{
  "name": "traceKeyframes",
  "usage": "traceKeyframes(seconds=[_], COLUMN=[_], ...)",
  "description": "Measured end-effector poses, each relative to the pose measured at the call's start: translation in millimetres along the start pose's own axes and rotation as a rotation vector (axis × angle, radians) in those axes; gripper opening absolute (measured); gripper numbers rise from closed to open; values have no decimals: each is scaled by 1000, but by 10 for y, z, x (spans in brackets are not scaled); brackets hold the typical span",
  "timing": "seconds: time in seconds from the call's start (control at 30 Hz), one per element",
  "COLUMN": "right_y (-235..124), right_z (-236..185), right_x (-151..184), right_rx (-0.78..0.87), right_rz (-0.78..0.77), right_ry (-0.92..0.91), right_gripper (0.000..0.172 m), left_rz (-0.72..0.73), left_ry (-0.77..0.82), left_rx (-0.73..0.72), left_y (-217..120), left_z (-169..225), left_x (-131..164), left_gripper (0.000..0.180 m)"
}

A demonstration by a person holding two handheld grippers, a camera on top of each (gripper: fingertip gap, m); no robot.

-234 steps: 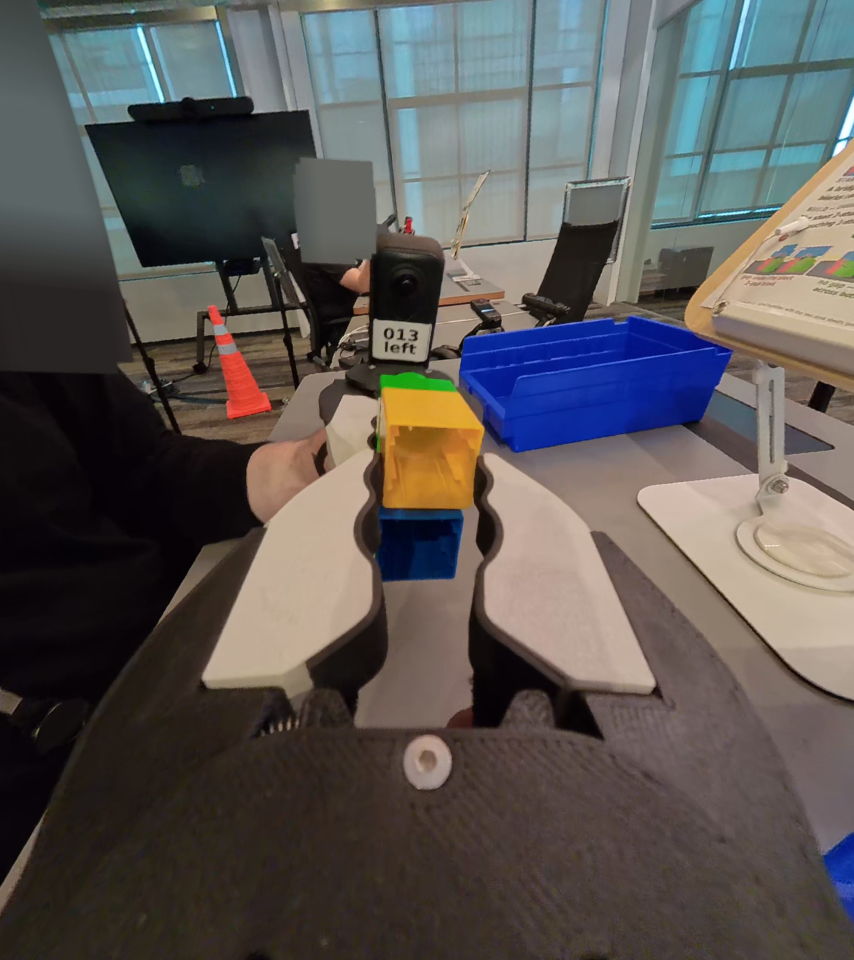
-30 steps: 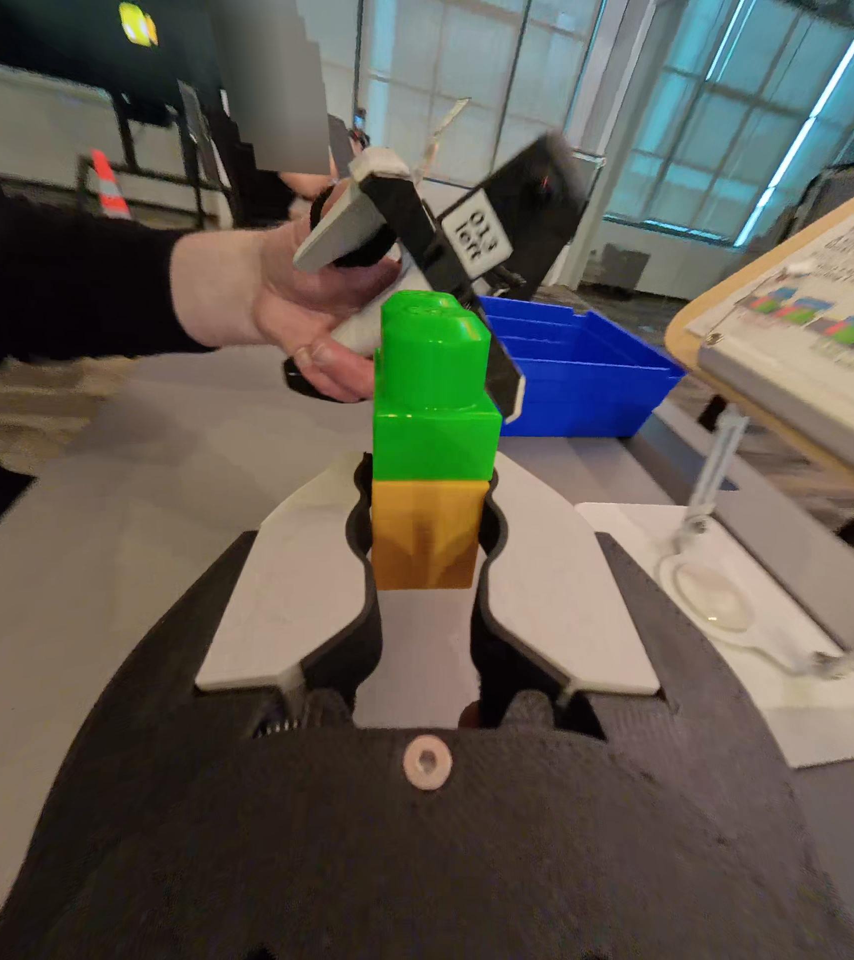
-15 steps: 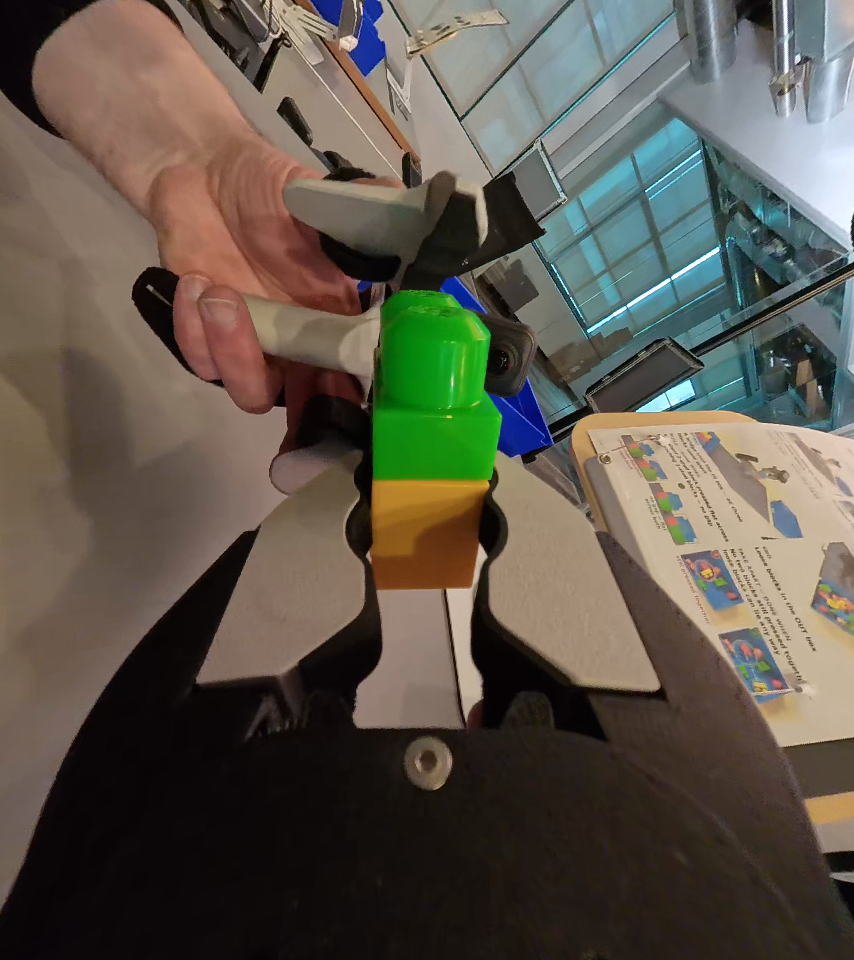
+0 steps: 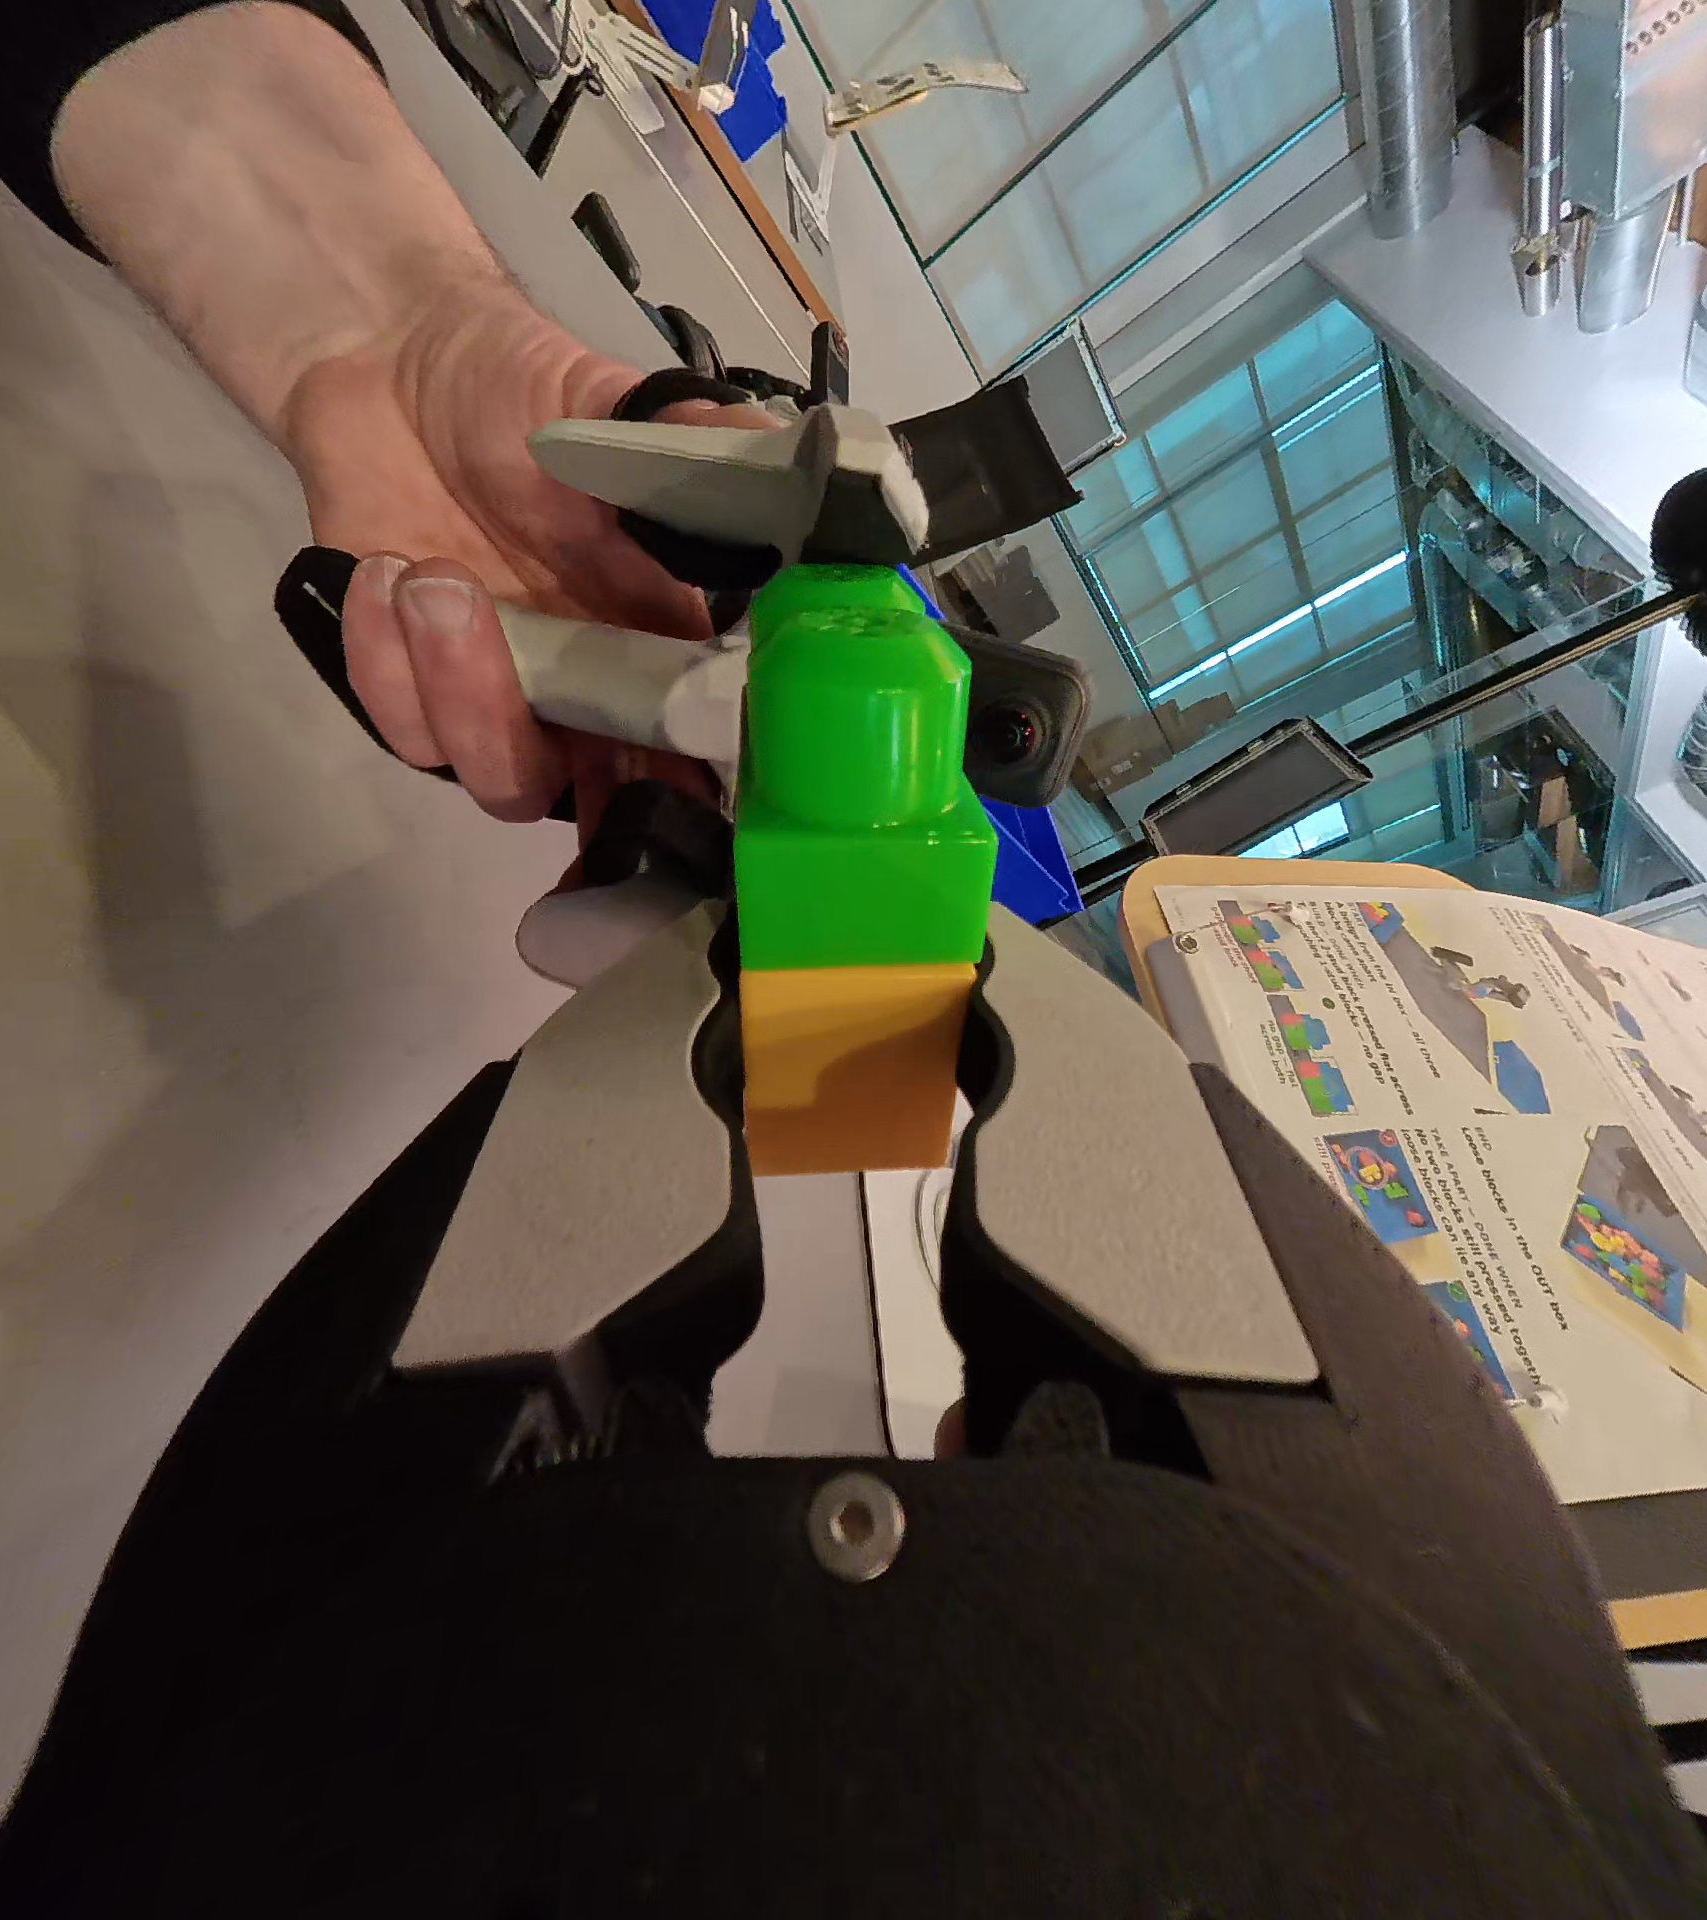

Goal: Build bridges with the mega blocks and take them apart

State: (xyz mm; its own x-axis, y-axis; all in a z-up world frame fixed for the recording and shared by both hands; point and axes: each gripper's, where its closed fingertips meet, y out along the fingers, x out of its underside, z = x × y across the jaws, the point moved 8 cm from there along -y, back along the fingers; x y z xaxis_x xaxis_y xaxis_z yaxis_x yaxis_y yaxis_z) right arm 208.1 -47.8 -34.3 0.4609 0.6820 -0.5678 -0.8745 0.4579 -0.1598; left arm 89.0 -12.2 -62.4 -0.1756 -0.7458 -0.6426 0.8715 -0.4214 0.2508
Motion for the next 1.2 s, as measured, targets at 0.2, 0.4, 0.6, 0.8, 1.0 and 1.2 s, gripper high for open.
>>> traceKeyframes(seconds=[0.2, 0.4, 0.6, 0.8, 1.0, 1.2], right_y=[13, -1, 65, 152, 193, 115], right_z=[21, 151, 244, 187, 158, 236], right_x=[32, 163, 399, 461, 504, 558], right_rx=[10, -20, -268, -388, -387, -364], right_rz=[-2, 81, 203, 298, 290, 297], right_ry=[29, 338, 919, 1155, 1197, 1185], right_gripper=[39, 39, 39, 39, 39, 47], left_rz=[7, 132, 71, 19, 66, 83], left_ry=[1, 103, 502, 560, 552, 491], left_rx=[-21, -87, -411, -424, -396, -388], left_y=[-6, -235, -284, -165, -156, -241], left_z=[-8, 9, 113, 63, 24, 39], left_x=[-36, -168, -301, -302, -272, -329], left_gripper=[104, 99, 91, 68, 37, 37])
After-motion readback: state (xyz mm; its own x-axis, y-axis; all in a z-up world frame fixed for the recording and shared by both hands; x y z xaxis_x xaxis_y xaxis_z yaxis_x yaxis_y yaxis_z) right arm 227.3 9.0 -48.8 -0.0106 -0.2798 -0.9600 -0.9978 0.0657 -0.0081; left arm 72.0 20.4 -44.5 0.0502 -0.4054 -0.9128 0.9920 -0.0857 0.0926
